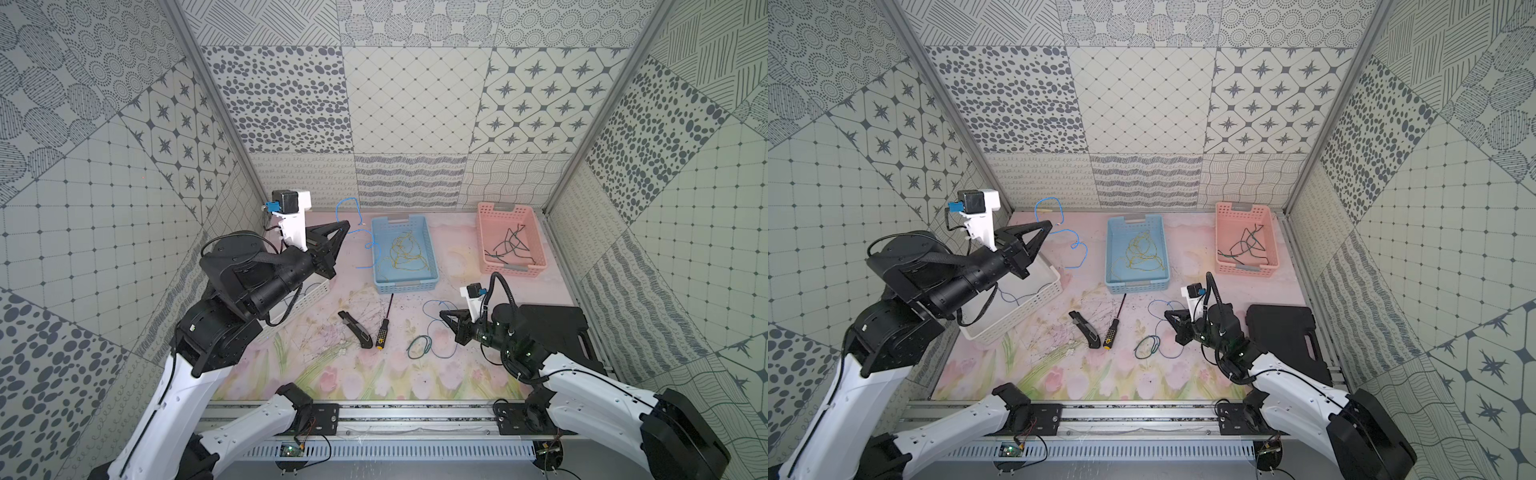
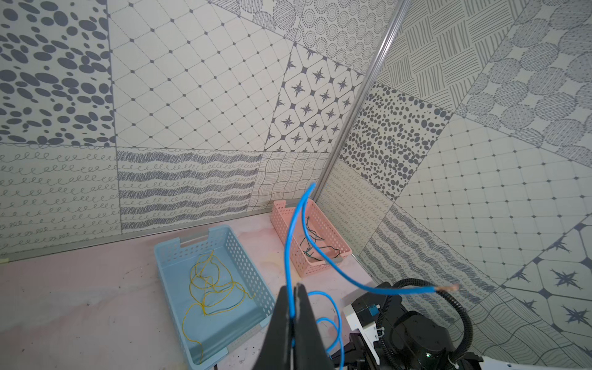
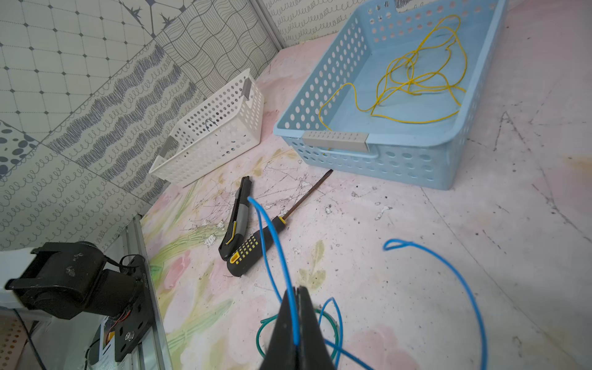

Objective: Untangle and sort cables by color
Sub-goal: Untie the cable, then place the cable in the bin.

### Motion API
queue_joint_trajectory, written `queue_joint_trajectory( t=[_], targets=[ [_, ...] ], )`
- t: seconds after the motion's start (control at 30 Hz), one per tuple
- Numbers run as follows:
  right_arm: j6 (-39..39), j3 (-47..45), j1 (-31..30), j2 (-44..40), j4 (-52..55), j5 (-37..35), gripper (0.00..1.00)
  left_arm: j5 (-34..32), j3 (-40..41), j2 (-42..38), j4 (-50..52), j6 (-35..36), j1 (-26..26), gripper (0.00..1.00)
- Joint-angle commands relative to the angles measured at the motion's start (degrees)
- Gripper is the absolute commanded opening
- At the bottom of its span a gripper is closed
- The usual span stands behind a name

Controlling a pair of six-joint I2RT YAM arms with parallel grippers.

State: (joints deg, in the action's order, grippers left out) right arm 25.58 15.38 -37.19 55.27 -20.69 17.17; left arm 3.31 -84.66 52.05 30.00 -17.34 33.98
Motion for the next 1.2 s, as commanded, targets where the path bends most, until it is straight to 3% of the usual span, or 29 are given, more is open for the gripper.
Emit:
queue_joint_trajectory(
  t=[0.0, 0.07, 0.13, 0.27, 0.37, 0.57, 0.8, 0.83, 0.93, 0.97, 1.07, 1.17],
  targets=[
    [0.0, 0.5, 0.2, 0.6, -3.8, 3.2, 0.0, -13.9, 6.5, -1.7, 0.0, 4.3, -1.0, 0.0],
    [-0.7, 1.0, 0.2, 0.3, -2.8, 3.6, 0.0, -21.0, 12.4, -2.8, -2.8, 3.9, -2.3, 0.0],
    [-1.1, 1.1, 0.1, 0.2, -2.4, 3.7, 0.0, -23.9, 16.5, -2.5, -4.9, 1.0, -6.0, 0.0],
    [-1.0, 1.2, 0.2, 0.2, -2.4, 5.0, 0.0, -17.9, 23.1, 1.3, -9.0, -13.3, -21.1, 0.0],
    [-1.2, 1.3, 0.2, -0.7, -1.6, 4.9, 0.0, -19.1, 24.3, 7.5, -6.1, -22.7, -28.6, 0.0],
    [-1.5, 1.0, 0.1, -2.6, -0.8, 4.5, 0.0, -27.8, 25.0, 18.3, 5.2, -35.0, -35.0, 0.0],
    [-1.8, 1.1, 0.1, -2.3, -0.8, 4.9, 0.0, -29.9, 23.2, 27.3, 10.8, -42.9, -38.5, 0.0],
    [-1.9, 1.1, 0.2, -2.3, -0.8, 5.1, 0.0, -30.1, 21.6, 29.2, 13.3, -43.9, -39.1, 0.07],
    [-2.3, 1.3, 0.2, -2.2, -0.8, 6.0, 0.0, -32.3, 15.5, 34.0, 23.2, -47.6, -39.7, 0.69],
    [-2.4, 1.4, 0.2, -2.2, -0.7, 6.4, 0.0, -32.4, 13.4, 35.2, 25.5, -47.7, -39.7, 0.78],
    [-2.8, 1.3, 0.2, -2.5, -1.1, 7.5, 0.0, -30.1, 11.1, 35.2, 27.1, -46.2, -39.7, 0.88],
    [-3.3, 1.2, 0.2, -3.2, -1.5, 8.7, 0.0, -26.4, 13.5, 30.5, 22.9, -44.5, -39.5, 0.9]
  ],
)
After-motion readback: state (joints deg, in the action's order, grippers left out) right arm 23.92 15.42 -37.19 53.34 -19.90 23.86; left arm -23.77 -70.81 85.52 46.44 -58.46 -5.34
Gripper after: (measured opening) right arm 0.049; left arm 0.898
